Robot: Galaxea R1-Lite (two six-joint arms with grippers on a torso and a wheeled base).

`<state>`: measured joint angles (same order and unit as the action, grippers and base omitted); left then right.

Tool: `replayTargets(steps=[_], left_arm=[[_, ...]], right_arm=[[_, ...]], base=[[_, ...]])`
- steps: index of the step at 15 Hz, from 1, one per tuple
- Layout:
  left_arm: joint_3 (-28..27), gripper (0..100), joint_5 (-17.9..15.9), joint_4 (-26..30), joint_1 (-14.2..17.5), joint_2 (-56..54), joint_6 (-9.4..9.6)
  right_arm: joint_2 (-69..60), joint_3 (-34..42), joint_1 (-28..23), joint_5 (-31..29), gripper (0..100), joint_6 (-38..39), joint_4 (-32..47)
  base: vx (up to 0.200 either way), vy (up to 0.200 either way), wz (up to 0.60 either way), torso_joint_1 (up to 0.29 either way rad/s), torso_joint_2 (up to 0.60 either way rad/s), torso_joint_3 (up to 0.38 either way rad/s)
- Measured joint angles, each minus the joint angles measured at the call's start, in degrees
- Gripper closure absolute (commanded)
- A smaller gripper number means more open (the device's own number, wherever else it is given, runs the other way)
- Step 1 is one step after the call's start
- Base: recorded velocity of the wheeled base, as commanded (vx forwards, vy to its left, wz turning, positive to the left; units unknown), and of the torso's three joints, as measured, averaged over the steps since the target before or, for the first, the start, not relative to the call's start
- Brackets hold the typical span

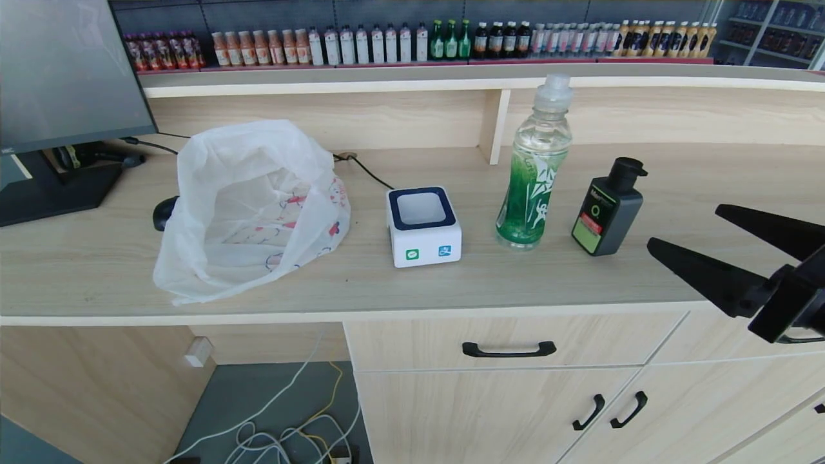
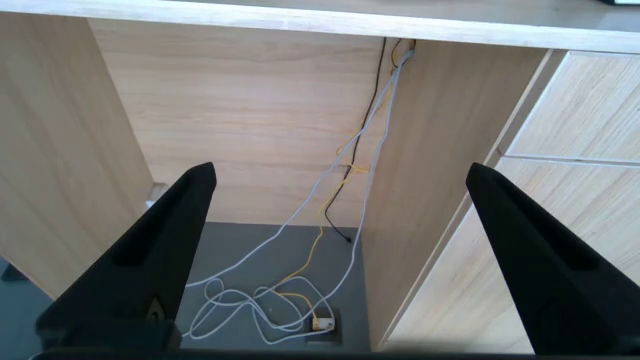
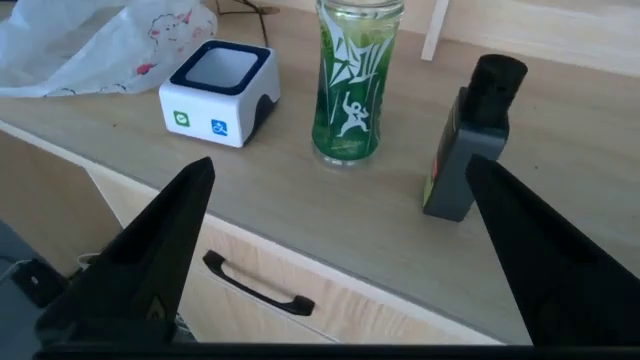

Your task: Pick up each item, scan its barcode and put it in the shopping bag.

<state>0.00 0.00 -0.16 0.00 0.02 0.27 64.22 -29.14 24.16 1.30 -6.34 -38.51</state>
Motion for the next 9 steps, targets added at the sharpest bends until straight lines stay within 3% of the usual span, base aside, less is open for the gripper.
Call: replayTargets(steps=[9], left_arm=[[0.0,0,0.0,0.0,0.0,0.0,-0.02]], right_arm=[[8.4,-12.04,4.72,-1.49,0,-3.38,-0.79]], base=[[0.0,0.0,0.0,0.0,0.0,0.0]])
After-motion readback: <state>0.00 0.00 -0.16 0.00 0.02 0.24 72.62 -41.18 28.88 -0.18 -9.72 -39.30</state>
